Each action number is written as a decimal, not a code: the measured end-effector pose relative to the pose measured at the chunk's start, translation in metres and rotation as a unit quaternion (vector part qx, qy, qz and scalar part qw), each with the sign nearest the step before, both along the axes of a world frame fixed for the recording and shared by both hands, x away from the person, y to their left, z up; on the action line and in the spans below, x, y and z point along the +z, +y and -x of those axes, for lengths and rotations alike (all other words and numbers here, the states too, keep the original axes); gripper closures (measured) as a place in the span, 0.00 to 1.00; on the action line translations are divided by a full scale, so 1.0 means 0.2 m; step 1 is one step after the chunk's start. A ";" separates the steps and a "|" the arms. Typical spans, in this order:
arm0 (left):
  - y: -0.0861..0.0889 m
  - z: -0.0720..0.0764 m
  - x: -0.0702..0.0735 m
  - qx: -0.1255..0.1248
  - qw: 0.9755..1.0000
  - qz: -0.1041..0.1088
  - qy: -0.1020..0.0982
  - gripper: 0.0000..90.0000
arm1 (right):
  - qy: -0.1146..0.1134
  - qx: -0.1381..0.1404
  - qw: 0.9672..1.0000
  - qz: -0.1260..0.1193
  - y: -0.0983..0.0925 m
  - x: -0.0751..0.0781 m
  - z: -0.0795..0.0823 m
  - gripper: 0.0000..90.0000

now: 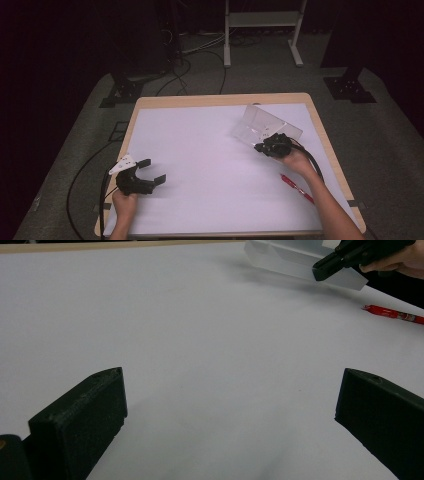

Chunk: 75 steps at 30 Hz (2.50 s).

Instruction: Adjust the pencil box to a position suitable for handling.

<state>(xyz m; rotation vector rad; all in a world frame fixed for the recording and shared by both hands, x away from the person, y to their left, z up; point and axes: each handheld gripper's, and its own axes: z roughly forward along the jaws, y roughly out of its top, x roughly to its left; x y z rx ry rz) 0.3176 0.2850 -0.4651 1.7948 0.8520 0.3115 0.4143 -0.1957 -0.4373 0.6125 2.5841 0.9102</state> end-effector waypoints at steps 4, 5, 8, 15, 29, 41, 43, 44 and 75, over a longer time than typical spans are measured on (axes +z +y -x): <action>0.00 0.00 0.00 0.000 1.000 0.000 0.000 0.00 | -0.002 0.011 1.000 -0.003 0.02 0.02 0.03 0.96; 0.00 0.00 0.00 0.000 1.000 0.000 0.000 0.00 | -0.002 0.017 1.000 -0.003 0.02 0.03 0.04 0.96; 0.00 0.00 0.00 0.000 1.000 0.000 0.000 0.00 | -0.004 0.035 0.999 -0.008 0.05 0.06 0.08 0.96; 0.00 0.00 0.00 0.000 1.000 0.000 0.000 0.00 | -0.004 0.068 0.998 -0.011 0.11 0.08 0.15 0.96; 0.00 0.00 0.00 -0.001 1.000 0.000 0.000 0.00 | 0.008 0.124 0.992 -0.008 0.25 0.03 0.25 0.96; 0.00 0.00 0.00 0.000 1.000 0.000 0.001 0.00 | 0.028 0.165 0.986 -0.018 0.34 -0.02 0.32 0.95; 0.00 0.00 0.00 0.000 1.000 0.001 0.001 0.00 | 0.028 0.169 0.985 -0.017 0.35 -0.02 0.32 0.95; 0.00 0.00 0.00 0.000 1.000 0.001 0.001 0.00 | 0.031 0.171 0.985 -0.016 0.36 -0.03 0.33 0.95; 0.00 0.00 0.00 0.000 1.000 0.001 0.001 0.00 | 0.069 0.199 0.978 -0.010 0.41 -0.11 0.39 0.95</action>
